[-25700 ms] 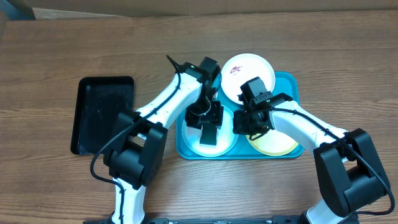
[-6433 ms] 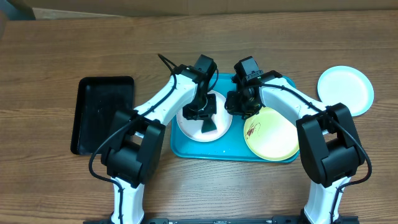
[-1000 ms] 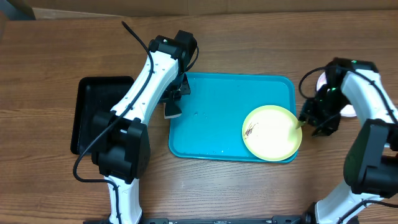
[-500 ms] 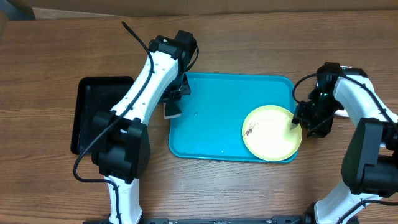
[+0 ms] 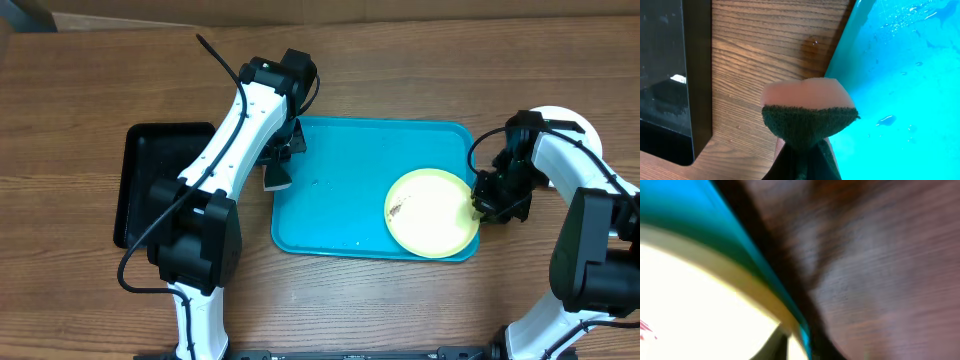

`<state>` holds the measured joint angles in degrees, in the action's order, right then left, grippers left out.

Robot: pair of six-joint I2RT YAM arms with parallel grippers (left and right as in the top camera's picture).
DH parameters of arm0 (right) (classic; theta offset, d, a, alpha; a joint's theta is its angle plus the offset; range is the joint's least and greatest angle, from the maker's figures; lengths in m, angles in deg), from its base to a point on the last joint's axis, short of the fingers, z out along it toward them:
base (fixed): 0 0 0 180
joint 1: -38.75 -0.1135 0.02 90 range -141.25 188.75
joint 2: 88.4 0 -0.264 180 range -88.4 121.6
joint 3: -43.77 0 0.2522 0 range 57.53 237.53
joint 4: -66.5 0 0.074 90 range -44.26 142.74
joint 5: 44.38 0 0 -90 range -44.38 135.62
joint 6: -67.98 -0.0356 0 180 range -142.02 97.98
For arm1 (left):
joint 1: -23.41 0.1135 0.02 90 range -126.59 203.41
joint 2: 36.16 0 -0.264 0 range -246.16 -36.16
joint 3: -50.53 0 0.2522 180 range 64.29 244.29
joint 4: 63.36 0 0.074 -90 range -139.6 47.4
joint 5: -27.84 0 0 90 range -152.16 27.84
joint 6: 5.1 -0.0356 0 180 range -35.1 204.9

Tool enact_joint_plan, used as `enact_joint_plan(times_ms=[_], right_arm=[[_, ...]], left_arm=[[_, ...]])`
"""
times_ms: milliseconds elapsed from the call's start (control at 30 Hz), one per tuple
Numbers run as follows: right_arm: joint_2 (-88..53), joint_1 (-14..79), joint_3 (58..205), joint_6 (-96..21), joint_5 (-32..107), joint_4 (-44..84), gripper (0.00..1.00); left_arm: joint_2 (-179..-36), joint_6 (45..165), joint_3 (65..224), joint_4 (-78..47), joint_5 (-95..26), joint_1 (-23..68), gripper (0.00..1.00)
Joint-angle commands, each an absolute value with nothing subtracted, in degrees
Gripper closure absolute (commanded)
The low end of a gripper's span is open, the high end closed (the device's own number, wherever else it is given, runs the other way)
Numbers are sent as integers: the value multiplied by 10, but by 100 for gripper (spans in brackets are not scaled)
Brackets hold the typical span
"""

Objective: Clean dirty plates on tray and stack at the side
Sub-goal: 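Grip the yellow plate's rim with right gripper and slide it left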

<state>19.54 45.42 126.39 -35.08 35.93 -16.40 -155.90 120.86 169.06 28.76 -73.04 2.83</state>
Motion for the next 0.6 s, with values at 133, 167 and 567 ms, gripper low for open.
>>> enact_joint_plan(times_ms=[133,167,567], right_arm=[[183,454,1315,-350,354,-202,96],[183,454,1319,-350,349,-202,96],[183,396,1295,-335,275,-111,96]], left_arm=[[-1545,1202,1701,287,-726,31,95],[-1545,1202,1701,287,-726,31,96],[-1545,1202,1701,284,-713,31,96]])
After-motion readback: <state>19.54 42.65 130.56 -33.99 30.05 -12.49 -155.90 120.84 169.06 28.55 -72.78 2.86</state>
